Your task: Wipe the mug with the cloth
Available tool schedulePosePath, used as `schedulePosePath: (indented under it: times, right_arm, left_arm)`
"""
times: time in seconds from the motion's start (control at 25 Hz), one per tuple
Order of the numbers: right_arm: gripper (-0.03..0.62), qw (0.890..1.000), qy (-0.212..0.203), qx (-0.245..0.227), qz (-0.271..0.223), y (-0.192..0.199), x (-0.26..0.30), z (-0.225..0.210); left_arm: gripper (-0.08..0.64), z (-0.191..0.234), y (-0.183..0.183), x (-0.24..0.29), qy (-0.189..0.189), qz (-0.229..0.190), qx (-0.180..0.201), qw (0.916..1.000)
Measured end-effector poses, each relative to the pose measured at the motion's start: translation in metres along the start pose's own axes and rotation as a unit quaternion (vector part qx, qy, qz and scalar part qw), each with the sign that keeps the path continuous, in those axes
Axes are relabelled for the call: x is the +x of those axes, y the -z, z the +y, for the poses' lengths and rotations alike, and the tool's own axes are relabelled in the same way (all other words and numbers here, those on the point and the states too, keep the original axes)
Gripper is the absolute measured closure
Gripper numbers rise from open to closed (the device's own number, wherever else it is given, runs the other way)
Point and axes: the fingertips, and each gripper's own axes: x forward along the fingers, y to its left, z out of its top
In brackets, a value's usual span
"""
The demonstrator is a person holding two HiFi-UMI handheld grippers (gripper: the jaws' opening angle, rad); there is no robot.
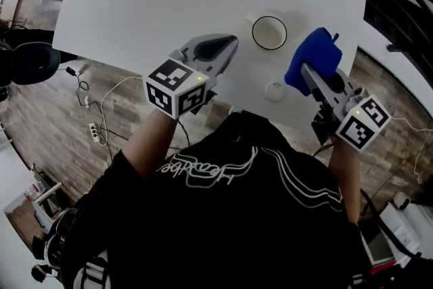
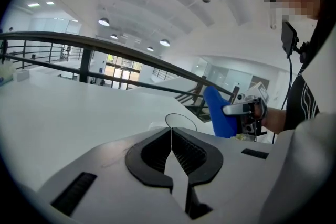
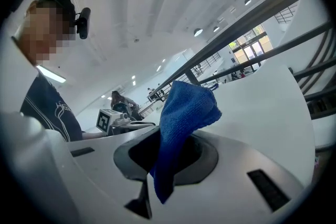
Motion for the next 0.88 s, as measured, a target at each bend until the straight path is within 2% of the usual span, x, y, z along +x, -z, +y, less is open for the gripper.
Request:
schedulePosePath:
  times: [0.2,0.32,0.48,0.88]
  right_arm:
    - [0.541,1.000,-0.022,-0.019,0.010,-0.021,-0.011,-0.020]
    - [0.541,0.999,-0.037,-0.028,0.023,-0.035,-0.010,-0.040]
    - [0.541,0.996,-0.064,-0.043,0.037,-0.036,-0.002,-0.043]
    - [0.541,0.980,-0.144,-0.102,0.096,-0.028,0.009,-0.033]
  left_arm:
    - [0.549,0.003,0.002,0.029,-0.015,0.017,0.014,0.9997]
    - [0.493,0.010,0.004,0.054,-0.017,0.034,0.017,0.9992]
    - [0.467,0.014,0.014,0.063,-0.012,0.040,0.016,0.9990]
    - [0.462,-0.005,0.021,0.066,0.043,0.018,0.059,0.9971]
